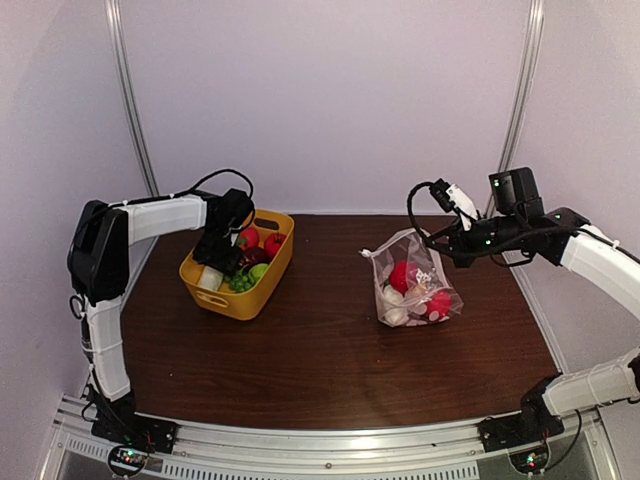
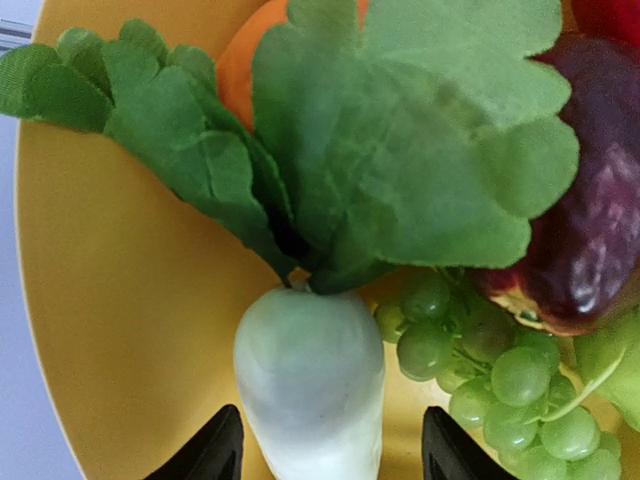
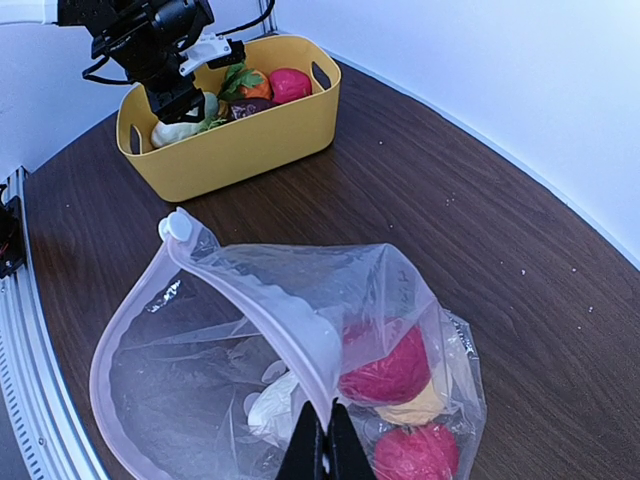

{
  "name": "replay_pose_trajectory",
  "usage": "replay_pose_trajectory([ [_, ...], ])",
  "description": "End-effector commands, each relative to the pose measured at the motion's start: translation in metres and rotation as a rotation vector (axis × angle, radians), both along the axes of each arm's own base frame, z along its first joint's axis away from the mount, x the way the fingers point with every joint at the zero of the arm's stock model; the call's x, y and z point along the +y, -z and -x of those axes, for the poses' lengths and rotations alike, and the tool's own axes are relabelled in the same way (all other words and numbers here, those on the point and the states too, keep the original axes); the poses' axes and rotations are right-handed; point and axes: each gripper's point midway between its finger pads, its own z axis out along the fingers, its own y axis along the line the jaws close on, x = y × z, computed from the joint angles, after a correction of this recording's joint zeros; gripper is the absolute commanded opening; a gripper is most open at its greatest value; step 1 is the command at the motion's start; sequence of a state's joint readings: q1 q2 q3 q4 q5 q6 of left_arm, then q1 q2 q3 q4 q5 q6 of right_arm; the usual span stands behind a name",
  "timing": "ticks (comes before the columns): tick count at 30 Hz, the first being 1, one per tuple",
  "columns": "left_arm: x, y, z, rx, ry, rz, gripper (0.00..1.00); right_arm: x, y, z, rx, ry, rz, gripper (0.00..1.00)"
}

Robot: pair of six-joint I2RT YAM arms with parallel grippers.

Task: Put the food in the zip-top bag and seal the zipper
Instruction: Pick up the fake vegetable from the bin.

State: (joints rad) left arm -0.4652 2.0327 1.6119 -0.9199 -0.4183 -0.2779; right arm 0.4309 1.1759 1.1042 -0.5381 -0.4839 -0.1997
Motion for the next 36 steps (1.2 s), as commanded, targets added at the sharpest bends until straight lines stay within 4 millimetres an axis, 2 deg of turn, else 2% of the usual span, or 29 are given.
replay_pose_trajectory([
  [1, 0.013, 0.007, -0.003, 0.017, -0.007, -0.058, 0.62, -0.001, -0.004, 0.001, -0.016, -0.002, -0.019, 0.0],
  [13, 0.021, 0.027, -0.006, 0.062, -0.021, -0.073, 0.58, -0.001, -0.003, 0.002, -0.018, -0.002, -0.021, 0.0],
  [19, 0.02, 0.024, -0.006, 0.059, -0.03, -0.062, 0.45, -0.001, -0.004, 0.002, -0.02, -0.001, -0.021, 0.0],
  [22, 0.018, 0.006, -0.005, 0.029, -0.035, -0.036, 0.41, -0.002, -0.004, 0.003, -0.022, 0.0, -0.021, 0.0],
  [28, 0.011, -0.045, -0.002, -0.067, -0.031, 0.059, 0.34, -0.002, -0.002, 0.001, -0.018, 0.003, -0.018, 0.0],
  [33, -0.004, -0.093, 0.007, -0.155, -0.014, 0.183, 0.33, -0.002, -0.001, 0.0, -0.013, 0.005, -0.014, 0.0],
  [36, -0.019, -0.127, 0.012, -0.217, 0.029, 0.282, 0.32, -0.001, 0.0, -0.002, -0.01, 0.006, -0.012, 0.0],
])
